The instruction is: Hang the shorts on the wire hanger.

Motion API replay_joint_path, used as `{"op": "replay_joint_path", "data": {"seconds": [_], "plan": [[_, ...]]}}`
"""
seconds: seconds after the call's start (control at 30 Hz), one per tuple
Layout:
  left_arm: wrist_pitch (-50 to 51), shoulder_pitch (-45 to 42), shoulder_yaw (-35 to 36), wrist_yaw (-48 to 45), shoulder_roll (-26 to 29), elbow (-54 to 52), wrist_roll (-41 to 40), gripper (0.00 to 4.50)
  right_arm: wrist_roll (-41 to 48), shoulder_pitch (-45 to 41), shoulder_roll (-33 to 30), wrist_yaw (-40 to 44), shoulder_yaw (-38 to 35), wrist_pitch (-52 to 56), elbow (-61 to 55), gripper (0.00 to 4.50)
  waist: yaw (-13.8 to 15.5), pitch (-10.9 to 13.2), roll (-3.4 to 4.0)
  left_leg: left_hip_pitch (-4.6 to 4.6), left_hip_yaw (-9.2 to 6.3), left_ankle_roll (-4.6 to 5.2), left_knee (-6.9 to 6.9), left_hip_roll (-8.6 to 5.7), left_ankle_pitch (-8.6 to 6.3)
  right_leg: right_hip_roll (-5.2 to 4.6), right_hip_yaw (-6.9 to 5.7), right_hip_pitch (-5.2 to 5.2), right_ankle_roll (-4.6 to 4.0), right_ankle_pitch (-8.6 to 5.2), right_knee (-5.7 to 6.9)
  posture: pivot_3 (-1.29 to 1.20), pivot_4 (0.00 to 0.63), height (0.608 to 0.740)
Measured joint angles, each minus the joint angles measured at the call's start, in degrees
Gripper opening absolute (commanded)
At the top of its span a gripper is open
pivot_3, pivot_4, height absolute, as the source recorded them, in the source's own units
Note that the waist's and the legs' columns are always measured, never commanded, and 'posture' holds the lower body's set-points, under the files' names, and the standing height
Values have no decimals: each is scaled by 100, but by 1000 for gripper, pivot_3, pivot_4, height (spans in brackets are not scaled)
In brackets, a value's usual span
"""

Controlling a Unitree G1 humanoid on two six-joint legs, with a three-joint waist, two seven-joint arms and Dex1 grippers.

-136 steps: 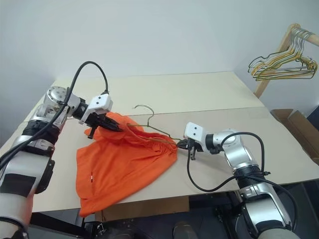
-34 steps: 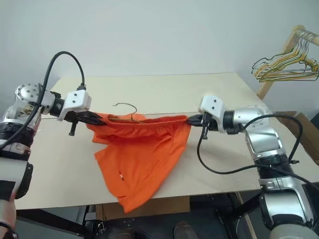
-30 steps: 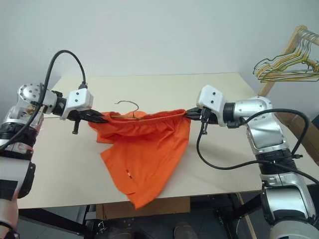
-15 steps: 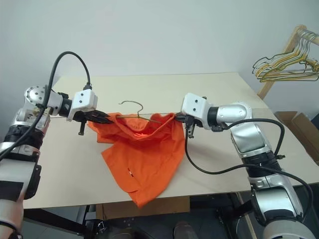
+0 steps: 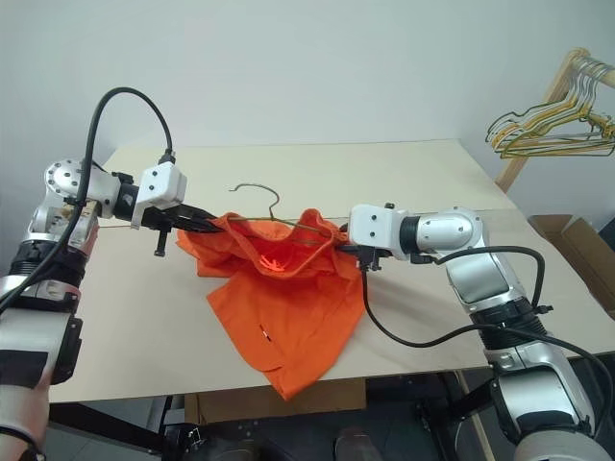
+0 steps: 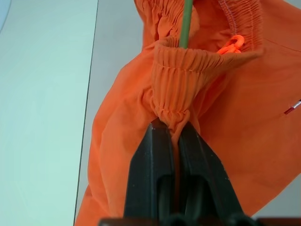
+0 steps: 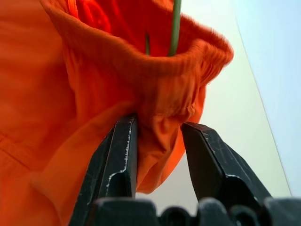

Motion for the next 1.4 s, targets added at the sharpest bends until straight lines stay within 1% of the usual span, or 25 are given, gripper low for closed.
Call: {"op": "replay_joint_path", "data": {"seconds": [0.2,0.4,0.53,0.73,0.83,0.93,0.97,1.1,1.17,1.2,1.27,1.4], "plan": [[-7,156,4,-163,-21,-178,-37,0,580,2,-5,520,-89,-39,213,1685,-11,0,0,0,-3,0,1,0,0,0,-1,2,0,0,0,-92,0,740],[-18,156,4,-211,-122,-319,-50,0,1138,-5,51,1017,-180,453,230,1685,-10,0,0,2,-5,0,1,0,0,0,-2,5,0,0,1,-94,0,740],[-4,174,17,-213,-210,-387,-157,0,1229,-34,133,1101,-165,777,230,1685,-13,0,0,2,-5,0,1,1,0,0,-2,5,0,0,4,-94,0,740],[100,247,78,-259,-209,-516,-225,0,1178,-170,336,960,-108,1302,258,1685,-15,0,0,2,-7,0,1,0,0,1,-3,5,-1,0,11,-91,0,740],[18,313,78,-198,-193,-515,-208,0,1255,-291,359,965,-111,1778,284,1110,-5,0,0,2,-9,0,1,0,0,0,-5,6,-1,0,12,-94,0,740],[-4,337,78,-121,-194,-508,-209,0,1354,-297,358,994,-123,2088,277,125,3,0,0,-1,-9,0,3,-2,0,-1,-6,6,-1,0,12,-97,0,740],[-4,338,78,-95,-198,-506,-209,0,1354,-297,356,996,-123,2107,262,52,1,0,0,0,-9,0,3,-2,0,-2,-6,5,-1,0,12,-97,0,740],[-7,337,80,-21,-234,-447,-210,0,1351,-296,330,979,-126,2177,212,52,-10,0,0,1,-9,0,3,-1,0,-1,-6,5,-1,0,10,-100,0,740],[-16,333,99,8,-273,-340,-221,553,1352,-291,330,949,-127,2192,205,0,-12,0,0,1,-9,0,3,-1,0,0,-7,5,0,0,10,-101,0,740],[-23,329,141,17,-299,-278,-243,695,1353,-282,329,935,-129,2206,200,0,-12,0,0,1,-9,0,3,-1,0,0,-7,5,-1,0,10,-101,0,740],[-31,296,260,10,-315,-84,-299,1300,1356,-228,316,888,-145,2261,172,0,-14,0,0,0,-9,0,3,-1,0,0,-7,5,0,0,10,-105,0,740],[-240,165,385,115,-267,328,-312,2657,1478,-188,176,854,-290,2516,29,0,-7,0,0,-2,-10,0,3,-2,0,-1,-8,4,-1,0,10,-112,0,740]]}}
